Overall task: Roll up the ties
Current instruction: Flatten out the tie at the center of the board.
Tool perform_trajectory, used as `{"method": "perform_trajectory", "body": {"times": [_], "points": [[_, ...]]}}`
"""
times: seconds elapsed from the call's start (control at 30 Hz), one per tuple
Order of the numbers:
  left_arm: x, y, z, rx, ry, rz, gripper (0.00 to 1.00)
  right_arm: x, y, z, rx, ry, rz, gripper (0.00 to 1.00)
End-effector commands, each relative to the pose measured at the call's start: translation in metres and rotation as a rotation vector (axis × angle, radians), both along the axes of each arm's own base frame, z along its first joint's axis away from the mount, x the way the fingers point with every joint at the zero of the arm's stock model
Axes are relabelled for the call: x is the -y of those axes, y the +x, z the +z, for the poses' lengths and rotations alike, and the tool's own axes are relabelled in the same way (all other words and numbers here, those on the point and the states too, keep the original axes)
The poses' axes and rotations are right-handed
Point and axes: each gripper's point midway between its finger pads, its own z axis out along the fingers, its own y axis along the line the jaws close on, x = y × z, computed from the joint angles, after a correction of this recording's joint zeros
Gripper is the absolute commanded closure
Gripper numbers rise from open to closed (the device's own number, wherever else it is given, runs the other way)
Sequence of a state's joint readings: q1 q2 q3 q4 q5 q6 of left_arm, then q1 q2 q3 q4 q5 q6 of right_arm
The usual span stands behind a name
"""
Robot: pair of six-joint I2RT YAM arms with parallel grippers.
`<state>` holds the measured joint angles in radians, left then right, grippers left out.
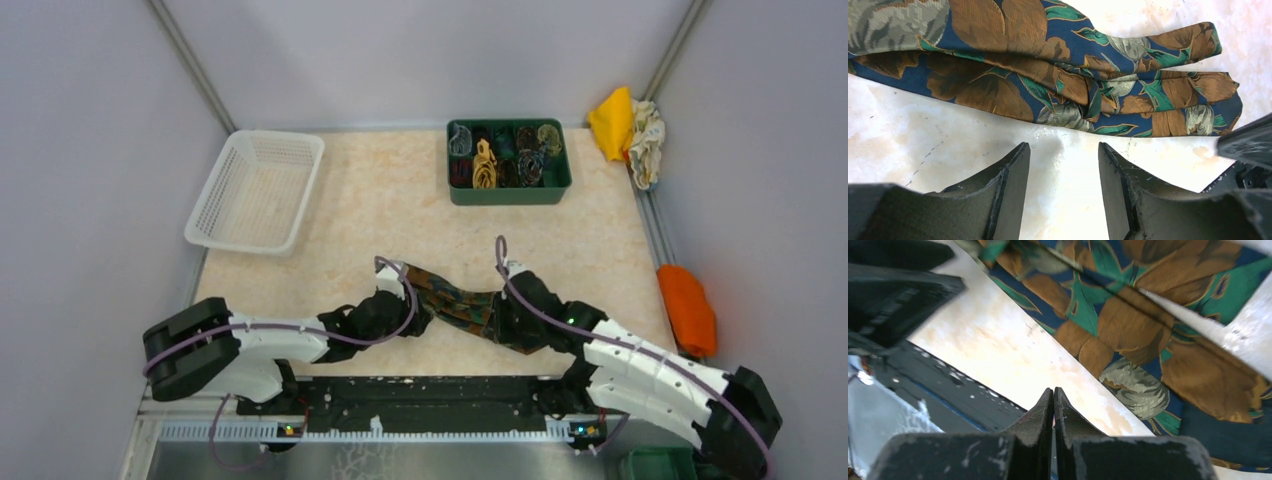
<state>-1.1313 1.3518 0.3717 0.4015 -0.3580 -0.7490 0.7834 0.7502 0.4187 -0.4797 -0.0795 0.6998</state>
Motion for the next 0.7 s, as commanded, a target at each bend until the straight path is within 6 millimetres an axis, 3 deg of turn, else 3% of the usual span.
{"method": "perform_trajectory", "body": {"times": [0.0, 0.1, 0.27, 0.37, 0.5, 0.67], "points": [[0.001, -0.001, 0.027, 0.02, -0.053, 0.002, 0.41, -0.006, 0.007, -0.019, -0.02, -0.058, -0.081, 1.0], [-0.005, 0.0, 0.044, 0.046, -0.078, 0.015, 0.4, 0.01, 0.012, -0.043, -0.046, -0.178, -0.139, 1.0], [-0.018, 0.0, 0.069, 0.084, -0.12, 0.041, 0.4, 0.036, 0.02, -0.065, -0.068, -0.344, -0.262, 1.0], [-0.023, 0.005, 0.087, 0.125, -0.155, 0.071, 0.38, 0.058, 0.03, -0.064, -0.056, -0.459, -0.343, 1.0], [-0.029, 0.027, 0.112, 0.217, -0.175, 0.176, 0.35, 0.087, 0.043, -0.058, -0.067, -0.598, -0.417, 1.0], [-0.019, 0.053, 0.137, 0.277, -0.13, 0.24, 0.35, 0.099, 0.062, -0.045, -0.07, -0.679, -0.45, 1.0]]}}
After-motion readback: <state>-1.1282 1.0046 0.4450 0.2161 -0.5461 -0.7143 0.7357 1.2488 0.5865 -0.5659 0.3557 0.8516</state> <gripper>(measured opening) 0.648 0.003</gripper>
